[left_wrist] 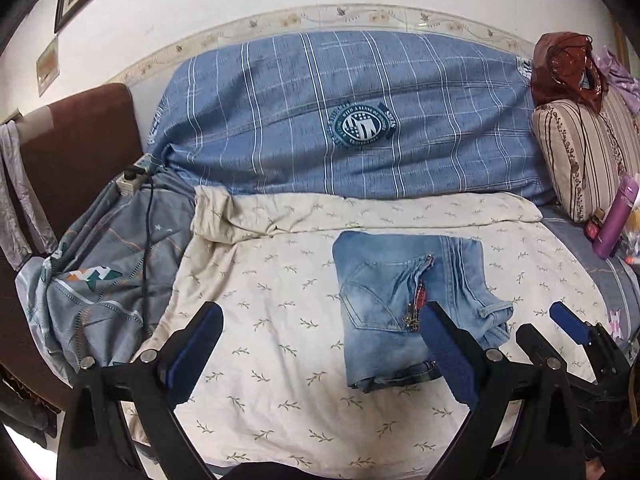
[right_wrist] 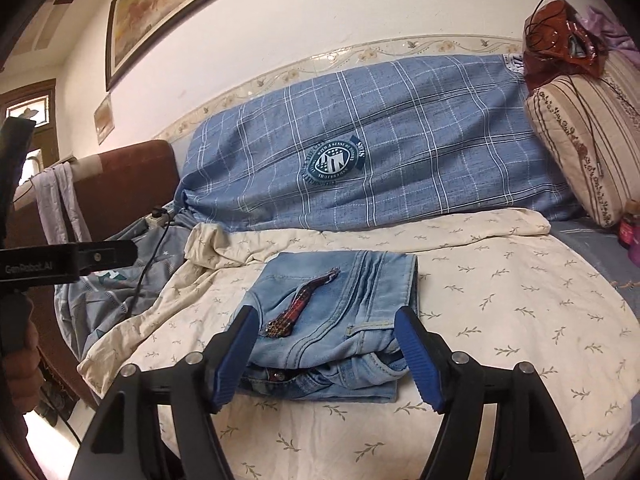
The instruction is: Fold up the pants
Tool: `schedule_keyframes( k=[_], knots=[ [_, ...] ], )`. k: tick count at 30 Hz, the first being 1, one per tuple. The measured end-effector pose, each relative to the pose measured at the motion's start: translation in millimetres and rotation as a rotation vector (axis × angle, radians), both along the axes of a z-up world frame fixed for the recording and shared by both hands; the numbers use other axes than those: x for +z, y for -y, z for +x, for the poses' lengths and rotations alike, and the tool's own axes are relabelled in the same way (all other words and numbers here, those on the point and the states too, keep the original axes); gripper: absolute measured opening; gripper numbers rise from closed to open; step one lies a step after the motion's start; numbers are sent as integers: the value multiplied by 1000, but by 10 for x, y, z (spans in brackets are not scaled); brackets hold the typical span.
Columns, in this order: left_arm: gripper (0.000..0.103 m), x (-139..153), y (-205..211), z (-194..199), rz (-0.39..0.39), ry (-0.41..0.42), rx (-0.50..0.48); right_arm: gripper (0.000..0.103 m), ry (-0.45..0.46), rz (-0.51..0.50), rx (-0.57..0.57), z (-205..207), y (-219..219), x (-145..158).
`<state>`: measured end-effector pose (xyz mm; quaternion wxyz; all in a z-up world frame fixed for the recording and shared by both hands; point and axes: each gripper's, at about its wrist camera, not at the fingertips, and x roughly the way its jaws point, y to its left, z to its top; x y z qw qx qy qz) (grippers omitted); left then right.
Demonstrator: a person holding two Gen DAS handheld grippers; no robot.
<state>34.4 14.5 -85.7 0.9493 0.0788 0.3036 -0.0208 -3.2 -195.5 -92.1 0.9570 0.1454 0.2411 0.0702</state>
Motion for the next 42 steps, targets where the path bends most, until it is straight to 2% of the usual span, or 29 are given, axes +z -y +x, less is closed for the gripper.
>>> schedule_keyframes(
  k=[12,20,27,42],
  knots=[
    [98,-89,53,68,-1,32,31,75,47,5,-15,-23,48,52],
    [98,-203,127,99,37,22,14,77,72,-2,1,-29,32,87],
    [98,-259,134,121,36,12,-3,77,69,-5,5,-10,26,83],
    [98,-428,29,242,49,-46,47,77,50,3,4,33,4,70]
  ],
)
